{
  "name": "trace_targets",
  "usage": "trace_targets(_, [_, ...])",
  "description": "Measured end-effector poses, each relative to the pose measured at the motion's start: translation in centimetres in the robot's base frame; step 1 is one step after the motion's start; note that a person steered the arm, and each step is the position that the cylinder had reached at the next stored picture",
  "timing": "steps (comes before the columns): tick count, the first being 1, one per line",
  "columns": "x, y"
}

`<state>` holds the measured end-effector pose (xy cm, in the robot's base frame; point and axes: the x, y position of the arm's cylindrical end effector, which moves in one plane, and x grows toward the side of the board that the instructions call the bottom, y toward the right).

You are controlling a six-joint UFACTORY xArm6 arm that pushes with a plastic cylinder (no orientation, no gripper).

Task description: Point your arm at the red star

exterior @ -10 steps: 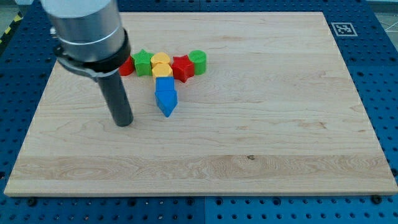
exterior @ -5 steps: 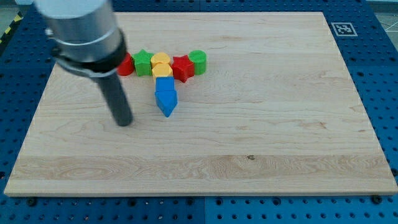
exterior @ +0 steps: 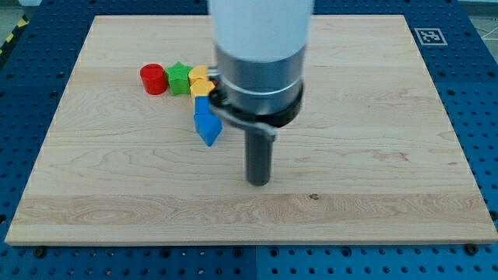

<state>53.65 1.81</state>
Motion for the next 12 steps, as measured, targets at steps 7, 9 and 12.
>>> trace_targets(7, [-11.0,-0.8])
trace_targets(9, [-11.2,-1.8])
trace_targets(12, [-11.4,-2.6])
